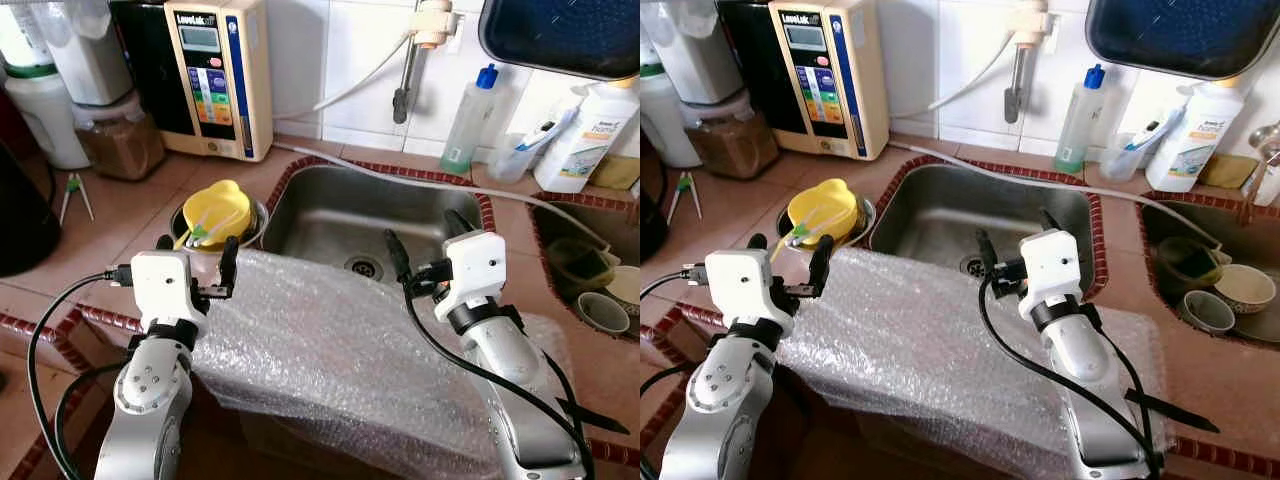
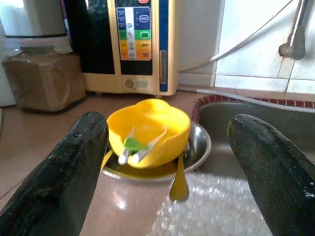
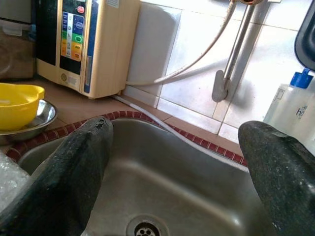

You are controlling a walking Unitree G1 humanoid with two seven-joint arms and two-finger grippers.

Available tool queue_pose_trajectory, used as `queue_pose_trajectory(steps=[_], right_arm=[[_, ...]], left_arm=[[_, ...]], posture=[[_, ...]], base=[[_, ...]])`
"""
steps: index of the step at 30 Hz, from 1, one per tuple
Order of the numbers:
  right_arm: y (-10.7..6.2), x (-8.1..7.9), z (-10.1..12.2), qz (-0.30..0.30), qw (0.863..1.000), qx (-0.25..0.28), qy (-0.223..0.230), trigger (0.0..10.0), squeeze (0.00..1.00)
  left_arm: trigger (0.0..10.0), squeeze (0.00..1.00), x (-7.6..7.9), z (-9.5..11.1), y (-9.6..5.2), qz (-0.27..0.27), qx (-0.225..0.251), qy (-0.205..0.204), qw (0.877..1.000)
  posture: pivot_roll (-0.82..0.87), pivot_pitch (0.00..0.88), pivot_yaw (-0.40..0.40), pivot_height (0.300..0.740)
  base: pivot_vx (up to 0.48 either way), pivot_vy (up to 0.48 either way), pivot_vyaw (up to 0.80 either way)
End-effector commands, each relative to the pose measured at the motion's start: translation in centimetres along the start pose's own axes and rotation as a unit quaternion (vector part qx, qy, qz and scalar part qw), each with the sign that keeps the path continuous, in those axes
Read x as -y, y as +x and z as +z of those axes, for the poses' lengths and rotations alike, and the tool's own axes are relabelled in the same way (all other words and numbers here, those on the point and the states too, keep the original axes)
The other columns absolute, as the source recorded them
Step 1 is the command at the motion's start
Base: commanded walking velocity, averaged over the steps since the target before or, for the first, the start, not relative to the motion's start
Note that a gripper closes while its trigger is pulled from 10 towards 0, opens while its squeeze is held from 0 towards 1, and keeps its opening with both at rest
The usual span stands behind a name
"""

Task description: Kitchen organization

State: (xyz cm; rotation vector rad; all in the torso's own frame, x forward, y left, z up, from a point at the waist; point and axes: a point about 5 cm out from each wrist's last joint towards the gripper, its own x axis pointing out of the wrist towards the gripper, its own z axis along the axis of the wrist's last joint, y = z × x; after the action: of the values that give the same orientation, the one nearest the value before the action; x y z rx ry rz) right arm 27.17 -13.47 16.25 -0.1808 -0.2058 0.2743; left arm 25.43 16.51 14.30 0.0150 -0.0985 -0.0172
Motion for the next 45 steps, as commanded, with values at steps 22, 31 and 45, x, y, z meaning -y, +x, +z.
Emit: queue_pose_trajectory(steps=[22, 31, 45], right_arm=[[-0.2, -0.2, -0.1, 0.011, 1.000, -0.001, -0.004, 10.0, 0.00], [-0.3, -0.8, -0.3, 0.035, 0.999, -0.009, 0.023, 10.0, 0.00], [-0.1, -2.2, 0.5, 0.122, 0.992, -0.010, 0.039, 10.0, 0.00]], left_arm=[[10.0, 0.00, 0.2, 0.2, -0.4, -0.005, 0.004, 0.012, 1.000], [10.0, 0.00, -0.7, 0.5, -1.9, 0.011, 0.017, 0.059, 0.998], [10.0, 0.00, -1.4, -0.1, -2.9, 0.040, -0.004, 0.067, 0.997]], posture=[[-0.01, 0.000, 0.013, 0.740], [0.00, 0.000, 0.005, 0.740], [0.01, 0.000, -0.009, 0.740]], base=[[0.228, 0.000, 0.00], [0.000, 0.000, 0.00], [0.000, 0.000, 0.20]])
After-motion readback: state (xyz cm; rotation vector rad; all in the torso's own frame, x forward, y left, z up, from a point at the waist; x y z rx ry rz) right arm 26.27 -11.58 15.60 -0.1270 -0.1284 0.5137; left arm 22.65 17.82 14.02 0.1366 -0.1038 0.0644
